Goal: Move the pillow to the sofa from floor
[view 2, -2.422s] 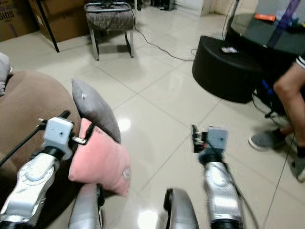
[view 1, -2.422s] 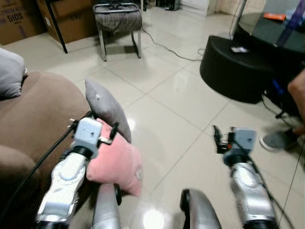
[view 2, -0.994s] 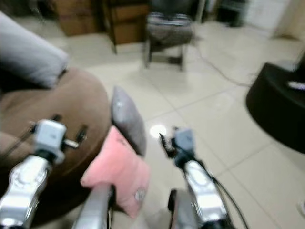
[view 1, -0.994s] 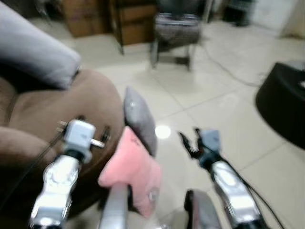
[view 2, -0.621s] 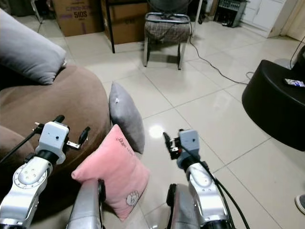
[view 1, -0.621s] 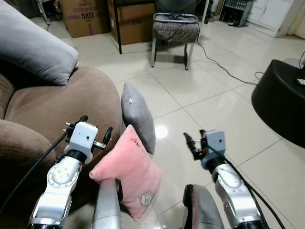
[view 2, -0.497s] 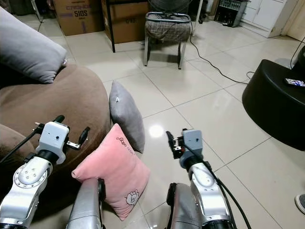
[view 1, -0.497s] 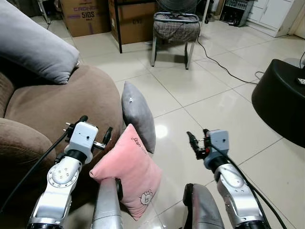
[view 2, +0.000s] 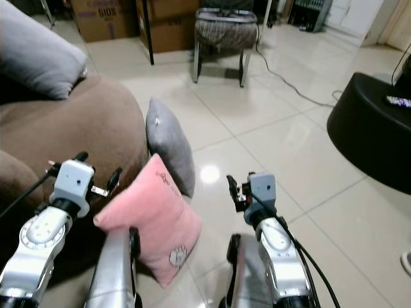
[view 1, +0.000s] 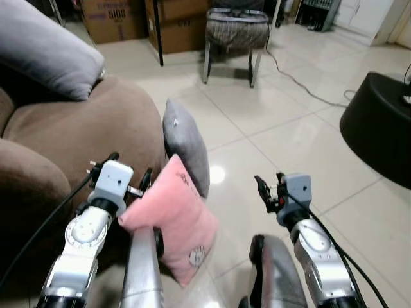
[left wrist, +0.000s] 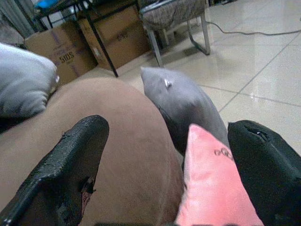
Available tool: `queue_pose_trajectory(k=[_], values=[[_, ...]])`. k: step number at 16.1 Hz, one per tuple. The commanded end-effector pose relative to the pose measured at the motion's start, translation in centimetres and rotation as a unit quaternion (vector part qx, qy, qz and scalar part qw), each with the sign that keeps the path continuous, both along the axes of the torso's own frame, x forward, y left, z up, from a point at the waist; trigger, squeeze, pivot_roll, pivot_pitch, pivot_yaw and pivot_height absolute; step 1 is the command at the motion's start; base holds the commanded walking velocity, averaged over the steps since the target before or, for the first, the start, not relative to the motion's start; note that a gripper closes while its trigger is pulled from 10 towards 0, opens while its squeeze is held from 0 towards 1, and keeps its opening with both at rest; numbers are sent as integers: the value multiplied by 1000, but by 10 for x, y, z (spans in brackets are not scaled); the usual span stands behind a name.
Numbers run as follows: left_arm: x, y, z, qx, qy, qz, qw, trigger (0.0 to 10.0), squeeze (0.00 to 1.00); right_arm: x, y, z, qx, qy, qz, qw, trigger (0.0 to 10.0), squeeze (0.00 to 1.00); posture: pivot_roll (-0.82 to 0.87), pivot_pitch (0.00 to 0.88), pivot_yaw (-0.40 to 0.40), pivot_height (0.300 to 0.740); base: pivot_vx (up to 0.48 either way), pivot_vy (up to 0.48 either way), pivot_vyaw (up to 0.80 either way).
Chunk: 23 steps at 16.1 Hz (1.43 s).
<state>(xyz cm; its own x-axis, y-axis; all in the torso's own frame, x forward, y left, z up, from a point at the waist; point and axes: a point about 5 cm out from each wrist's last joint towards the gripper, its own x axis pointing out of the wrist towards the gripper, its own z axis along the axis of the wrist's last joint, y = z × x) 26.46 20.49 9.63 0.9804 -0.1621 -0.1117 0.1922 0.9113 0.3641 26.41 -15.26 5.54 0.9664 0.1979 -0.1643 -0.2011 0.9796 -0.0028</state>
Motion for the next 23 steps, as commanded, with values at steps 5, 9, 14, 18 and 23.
queue_pose_trajectory(k=[5,9,14,18,23], values=[[5,-13,-9,-14,25,-16,999,10000,0,-2,-8,5,-11,-2,-3,1000,10000,0,60,0,-29,457,0,0,0],[9,-27,-22,-49,61,-68,995,10000,0,0,-13,10,-21,-4,3,1000,10000,0,48,0,-48,457,0,0,0],[35,-51,-42,-48,119,-89,988,10000,796,4,-26,26,-45,-11,36,998,10000,0,7,0,-79,457,0,0,0],[52,-54,-57,-1,154,-68,986,10000,0,6,-29,45,-86,-7,116,990,10000,0,-101,0,-31,457,0,0,0],[63,-22,-55,44,150,5,988,10000,0,-21,-35,55,-105,42,240,964,10000,0,-130,75,-14,457,0,0,0]])
